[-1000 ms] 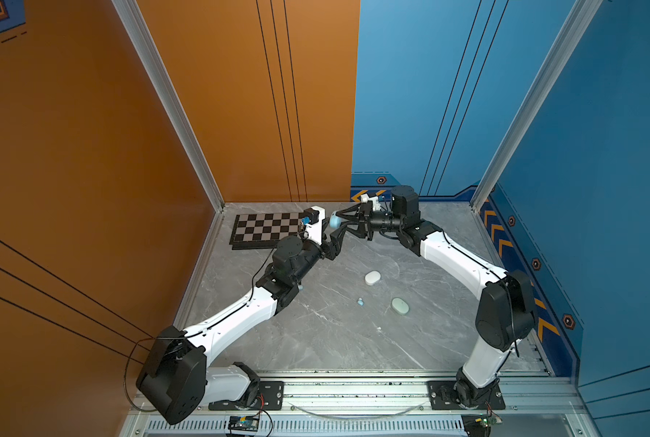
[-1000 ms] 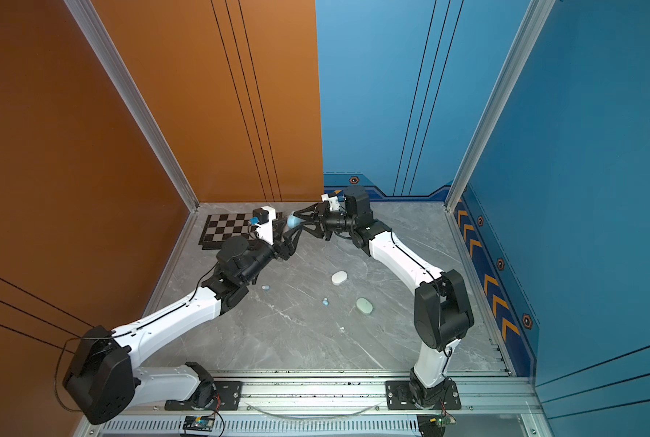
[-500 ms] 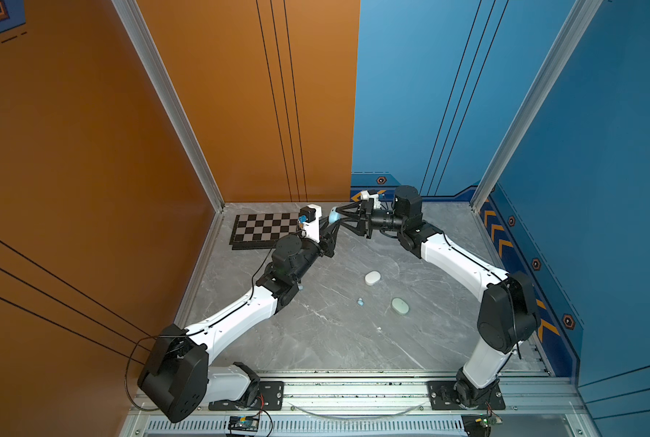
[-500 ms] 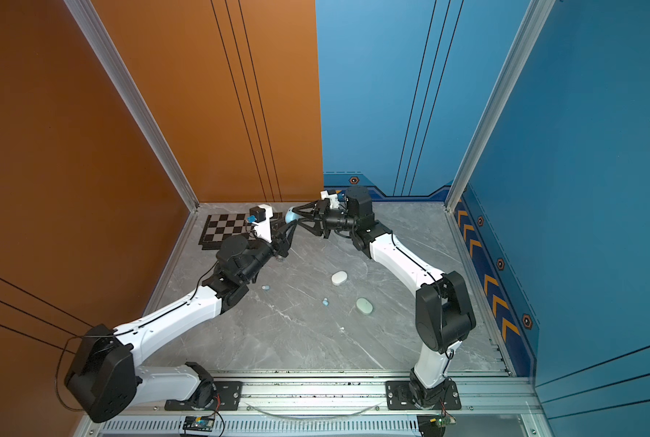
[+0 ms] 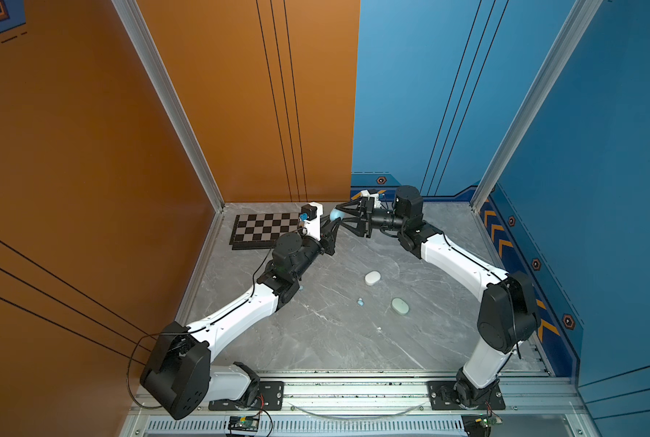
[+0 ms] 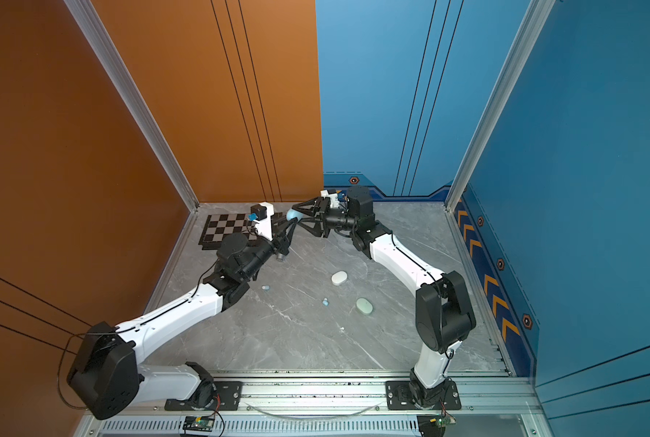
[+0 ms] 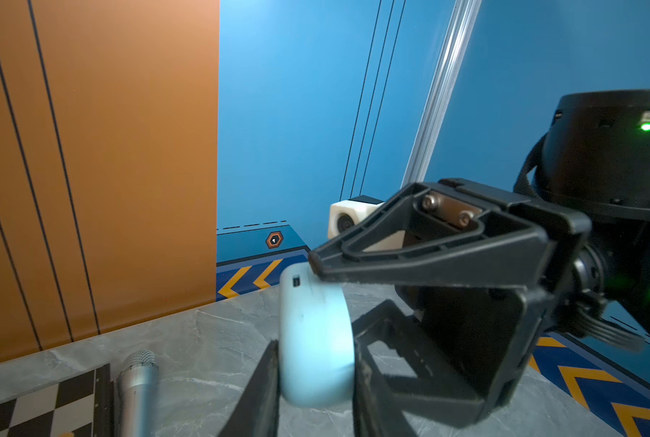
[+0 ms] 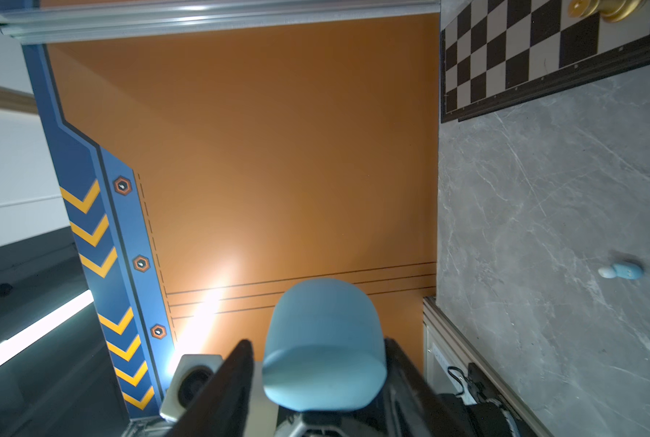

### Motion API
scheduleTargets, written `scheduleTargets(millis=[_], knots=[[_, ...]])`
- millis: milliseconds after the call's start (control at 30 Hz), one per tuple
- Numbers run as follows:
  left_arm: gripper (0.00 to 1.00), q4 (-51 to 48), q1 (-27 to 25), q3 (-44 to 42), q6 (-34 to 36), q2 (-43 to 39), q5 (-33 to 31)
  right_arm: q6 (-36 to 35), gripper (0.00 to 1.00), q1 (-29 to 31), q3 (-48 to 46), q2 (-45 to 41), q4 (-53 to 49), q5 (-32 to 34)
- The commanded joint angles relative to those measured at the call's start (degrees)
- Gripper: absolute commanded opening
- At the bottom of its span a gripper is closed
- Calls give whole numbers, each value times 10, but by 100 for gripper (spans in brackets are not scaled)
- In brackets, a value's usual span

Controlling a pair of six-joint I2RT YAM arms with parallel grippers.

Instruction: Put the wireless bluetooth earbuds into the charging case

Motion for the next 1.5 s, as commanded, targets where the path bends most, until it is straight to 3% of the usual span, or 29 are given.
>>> scheduleTargets(millis=[0, 100, 200, 300, 367, 433, 500, 567, 667, 800, 933, 1200, 1467], knots=[[0, 0, 12, -6, -15, -15, 45, -77, 73, -9, -5, -36, -31, -27], [0, -50, 29, -21, -17, -49, 88, -149, 79, -27, -1, -54, -93, -34], [0, -131, 48, -31, -8, -88, 146, -274, 78, -46, 14, -71, -213, -37], [0, -211, 78, -45, -21, -130, 212, -469, 72, -60, 11, -104, -342, 2], [0, -272, 102, -46, -39, -157, 263, -633, 65, -62, -19, -148, -399, 66], [0, -327, 128, -45, -67, -175, 312, -781, 54, -51, -65, -194, -416, 133], [0, -370, 152, -44, -101, -185, 360, -935, 49, -28, -116, -239, -417, 186], [0, -418, 173, -39, -135, -187, 398, -1092, 55, 11, -165, -281, -410, 254], [0, -466, 190, -34, -180, -178, 453, -1223, 61, 56, -209, -316, -376, 330], [0, -491, 197, -48, -258, -165, 509, -1267, 61, 89, -229, -322, -317, 343], [0, -487, 197, -63, -306, -166, 538, -1265, 62, 114, -219, -298, -296, 309], [0, -483, 196, -59, -338, -157, 572, -1267, 72, 170, -198, -247, -303, 260], [0, -489, 190, -58, -338, -154, 588, -1250, 69, 189, -170, -208, -284, 252]])
